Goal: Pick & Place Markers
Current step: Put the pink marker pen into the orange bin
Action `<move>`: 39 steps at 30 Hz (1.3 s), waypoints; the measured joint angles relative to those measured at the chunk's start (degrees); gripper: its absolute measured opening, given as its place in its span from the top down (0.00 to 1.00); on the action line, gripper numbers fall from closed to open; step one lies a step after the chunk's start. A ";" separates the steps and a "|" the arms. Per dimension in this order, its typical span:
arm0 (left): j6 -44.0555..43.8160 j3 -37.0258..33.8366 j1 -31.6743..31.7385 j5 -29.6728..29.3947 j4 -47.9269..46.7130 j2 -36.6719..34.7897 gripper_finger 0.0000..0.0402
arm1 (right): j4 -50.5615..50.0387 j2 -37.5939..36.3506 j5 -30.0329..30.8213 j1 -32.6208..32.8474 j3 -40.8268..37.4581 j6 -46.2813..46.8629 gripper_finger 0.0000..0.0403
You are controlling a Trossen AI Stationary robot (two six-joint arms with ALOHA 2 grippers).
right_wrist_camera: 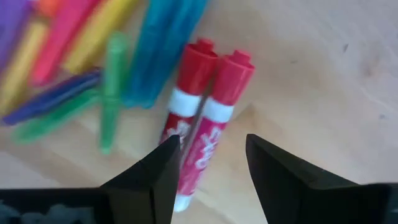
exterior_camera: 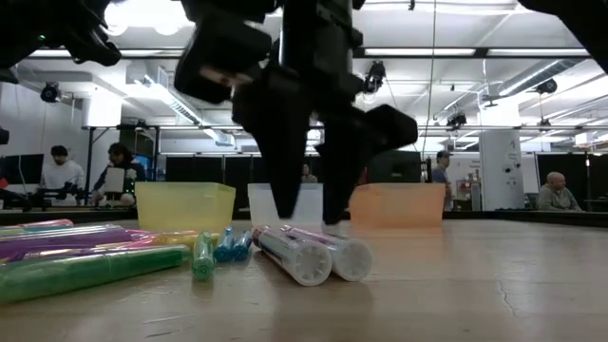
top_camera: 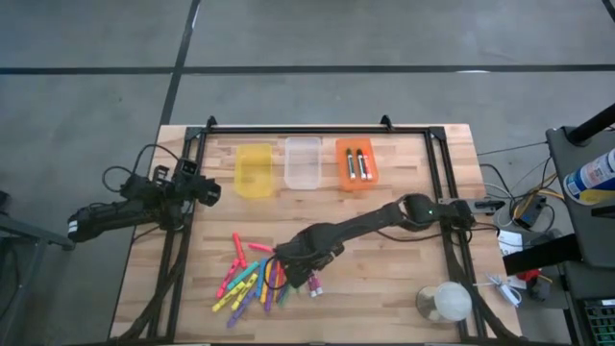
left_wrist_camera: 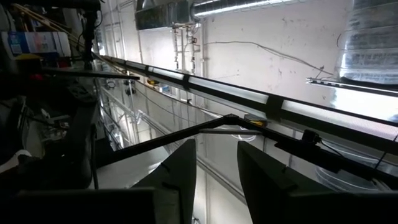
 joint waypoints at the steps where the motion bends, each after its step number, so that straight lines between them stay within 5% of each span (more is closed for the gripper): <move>1: -0.02 0.00 -0.02 0.06 0.02 0.00 0.72 | -0.05 0.02 0.06 0.00 -0.07 -0.08 0.56; 24: 0.29 0.02 0.00 0.08 -0.01 0.00 0.72 | 5.81 -0.10 -0.12 -1.18 -5.57 -1.17 0.66; 34: 0.01 0.04 0.00 0.08 -0.01 0.00 0.72 | 6.09 -0.49 -1.75 -1.93 -7.81 -5.68 0.88; 39: -0.59 0.04 0.00 0.10 -0.01 0.00 0.72 | 4.14 -1.25 -1.76 -2.77 -7.68 -6.69 0.88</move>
